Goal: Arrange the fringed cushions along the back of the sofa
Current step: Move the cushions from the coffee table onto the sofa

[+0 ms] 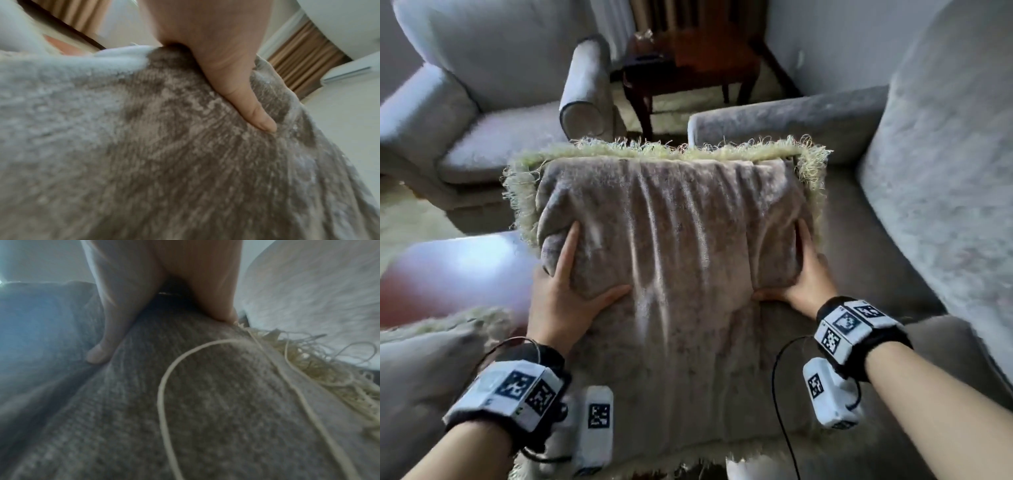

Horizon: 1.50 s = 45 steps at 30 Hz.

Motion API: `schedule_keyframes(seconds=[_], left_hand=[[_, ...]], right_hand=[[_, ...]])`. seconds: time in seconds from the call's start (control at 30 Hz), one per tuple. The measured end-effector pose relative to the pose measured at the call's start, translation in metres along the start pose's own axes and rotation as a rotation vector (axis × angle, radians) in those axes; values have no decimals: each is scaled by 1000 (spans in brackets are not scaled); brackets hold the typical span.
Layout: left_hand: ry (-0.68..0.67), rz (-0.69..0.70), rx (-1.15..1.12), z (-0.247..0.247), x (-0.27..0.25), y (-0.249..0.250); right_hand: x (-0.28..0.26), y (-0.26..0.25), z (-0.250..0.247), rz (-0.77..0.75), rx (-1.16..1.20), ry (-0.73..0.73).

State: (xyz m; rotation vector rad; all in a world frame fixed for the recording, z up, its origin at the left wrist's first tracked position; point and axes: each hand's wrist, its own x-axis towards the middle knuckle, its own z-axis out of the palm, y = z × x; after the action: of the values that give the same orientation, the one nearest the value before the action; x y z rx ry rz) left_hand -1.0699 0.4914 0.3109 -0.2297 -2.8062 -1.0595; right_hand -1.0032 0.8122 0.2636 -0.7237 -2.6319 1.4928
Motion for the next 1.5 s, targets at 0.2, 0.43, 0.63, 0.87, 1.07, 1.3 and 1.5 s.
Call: schedule_keyframes(seconds=[0.2, 0.43, 0.63, 0.87, 1.07, 1.3, 1.5], left_hand=[[-172, 212, -84, 112, 36, 145], [-407, 514, -178, 215, 42, 281], [-610, 799, -267, 300, 40, 356], [-785, 814, -96, 383, 31, 365], [-665, 1195, -11, 404, -37, 376], [-878, 1150, 327, 462, -65, 300], [-825, 685, 465, 450, 51, 258]], right_hand=[[-27, 63, -154, 110, -18, 380], [-101, 134, -236, 324, 125, 820], [-155, 160, -240, 521, 191, 1150], [-170, 198, -223, 1104, 70, 851], [-140, 191, -208, 792, -689, 955], [-120, 263, -179, 742, -894, 526], [-185, 257, -208, 882, -823, 715]])
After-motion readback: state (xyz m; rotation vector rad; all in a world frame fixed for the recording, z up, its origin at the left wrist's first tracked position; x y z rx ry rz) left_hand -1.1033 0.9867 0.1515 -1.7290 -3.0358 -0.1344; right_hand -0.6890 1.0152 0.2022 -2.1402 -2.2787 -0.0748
